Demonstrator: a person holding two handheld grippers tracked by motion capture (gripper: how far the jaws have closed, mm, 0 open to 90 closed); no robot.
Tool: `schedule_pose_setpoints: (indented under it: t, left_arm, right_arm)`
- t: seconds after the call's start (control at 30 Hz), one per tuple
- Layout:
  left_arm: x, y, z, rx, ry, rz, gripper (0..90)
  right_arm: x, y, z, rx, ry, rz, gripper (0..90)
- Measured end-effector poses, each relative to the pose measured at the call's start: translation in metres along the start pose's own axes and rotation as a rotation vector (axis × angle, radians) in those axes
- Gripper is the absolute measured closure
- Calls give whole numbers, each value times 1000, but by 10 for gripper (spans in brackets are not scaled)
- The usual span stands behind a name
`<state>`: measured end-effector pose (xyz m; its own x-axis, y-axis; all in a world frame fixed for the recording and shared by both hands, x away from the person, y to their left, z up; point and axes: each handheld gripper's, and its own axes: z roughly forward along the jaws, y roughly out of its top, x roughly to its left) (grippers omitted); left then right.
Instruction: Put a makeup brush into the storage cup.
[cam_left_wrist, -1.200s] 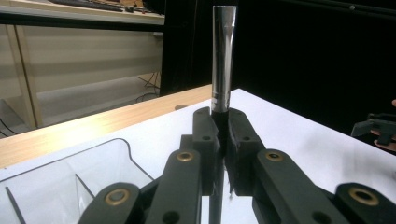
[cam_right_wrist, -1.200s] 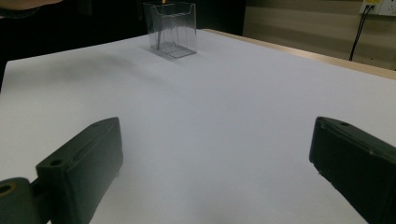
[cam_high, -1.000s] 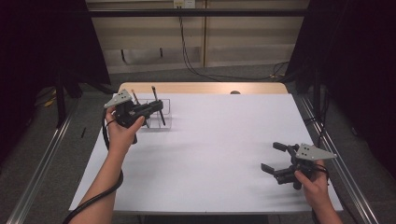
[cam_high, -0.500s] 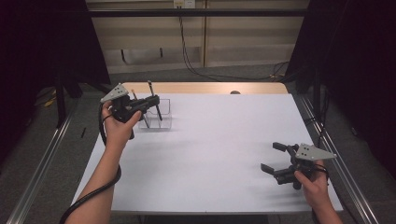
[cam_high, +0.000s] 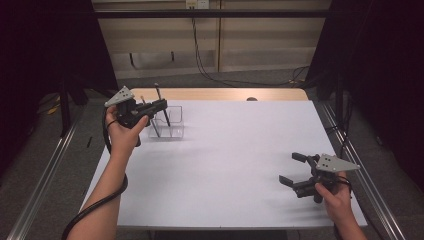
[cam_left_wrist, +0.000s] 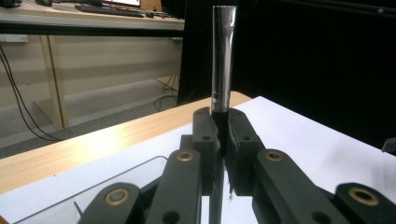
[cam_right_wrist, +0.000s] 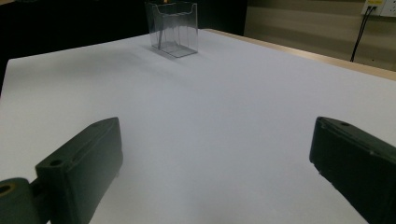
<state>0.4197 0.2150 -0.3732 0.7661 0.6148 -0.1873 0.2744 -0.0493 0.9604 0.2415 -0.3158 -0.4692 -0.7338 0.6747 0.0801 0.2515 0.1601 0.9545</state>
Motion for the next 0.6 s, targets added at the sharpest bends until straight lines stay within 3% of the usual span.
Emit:
schedule_pose_setpoints:
  t: [0.6]
  left_arm:
    - [11,15,-4,-16,58,2,838]
  right_arm:
    - [0,0,0,2,0,-1,19]
